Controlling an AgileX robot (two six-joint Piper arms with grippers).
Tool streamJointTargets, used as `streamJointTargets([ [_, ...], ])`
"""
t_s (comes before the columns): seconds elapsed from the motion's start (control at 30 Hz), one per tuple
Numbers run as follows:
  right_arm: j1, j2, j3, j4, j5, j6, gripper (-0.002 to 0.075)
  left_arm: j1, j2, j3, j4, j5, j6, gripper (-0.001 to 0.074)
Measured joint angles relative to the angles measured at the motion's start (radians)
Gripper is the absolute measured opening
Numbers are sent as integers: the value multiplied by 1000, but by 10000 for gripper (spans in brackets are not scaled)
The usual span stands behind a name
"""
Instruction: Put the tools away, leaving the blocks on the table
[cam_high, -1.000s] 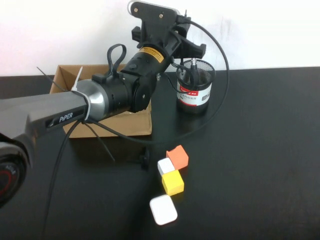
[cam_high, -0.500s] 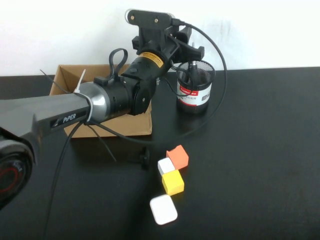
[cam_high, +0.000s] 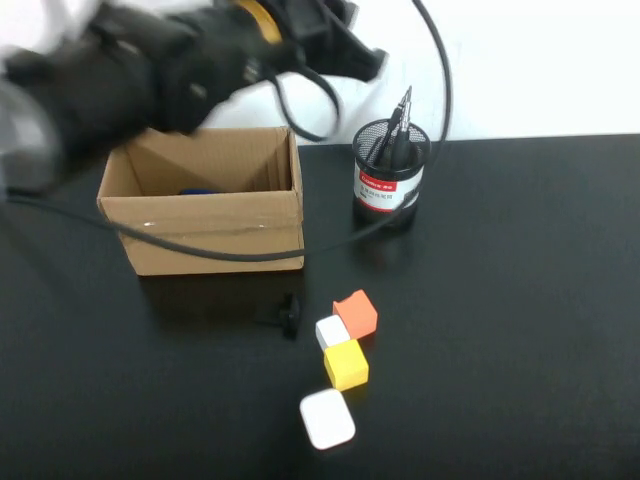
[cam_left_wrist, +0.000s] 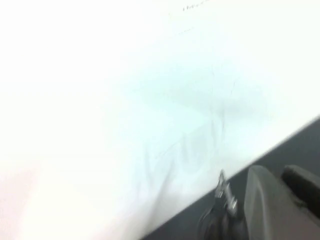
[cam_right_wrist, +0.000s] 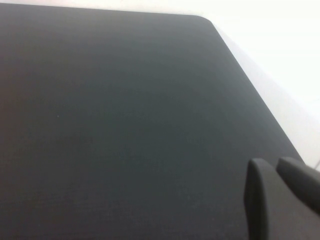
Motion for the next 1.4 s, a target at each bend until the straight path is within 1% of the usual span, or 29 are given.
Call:
streamJointTargets([
  [0.17, 0, 0, 0, 0, 0, 0, -6, 0, -194, 0, 26, 270, 61, 2],
  [0.27, 0, 0, 0, 0, 0, 0, -6, 0, -309, 46, -50, 335, 137, 0],
  [0.37, 0, 0, 0, 0, 0, 0, -6, 0, -454, 168, -159, 343, 204, 0],
  [0.53, 0, 0, 0, 0, 0, 0, -6, 0, -701, 451, -286, 316, 262, 0],
  [0.7, 0, 0, 0, 0, 0, 0, -6, 0, -963, 677, -309, 298, 268, 0],
  [0.87, 0, 0, 0, 0, 0, 0, -6, 0, -1147, 788, -310, 327, 268, -1],
  [1.0, 0, 0, 0, 0, 0, 0, -6, 0, -1234, 812, -317, 393, 268, -1],
  [1.17, 0, 0, 0, 0, 0, 0, -6, 0, -1267, 813, -319, 453, 268, -1],
  [1.27, 0, 0, 0, 0, 0, 0, -6, 0, -1267, 815, -308, 452, 268, -1],
  [1.4, 0, 0, 0, 0, 0, 0, -6, 0, -1267, 850, -285, 387, 268, -1],
])
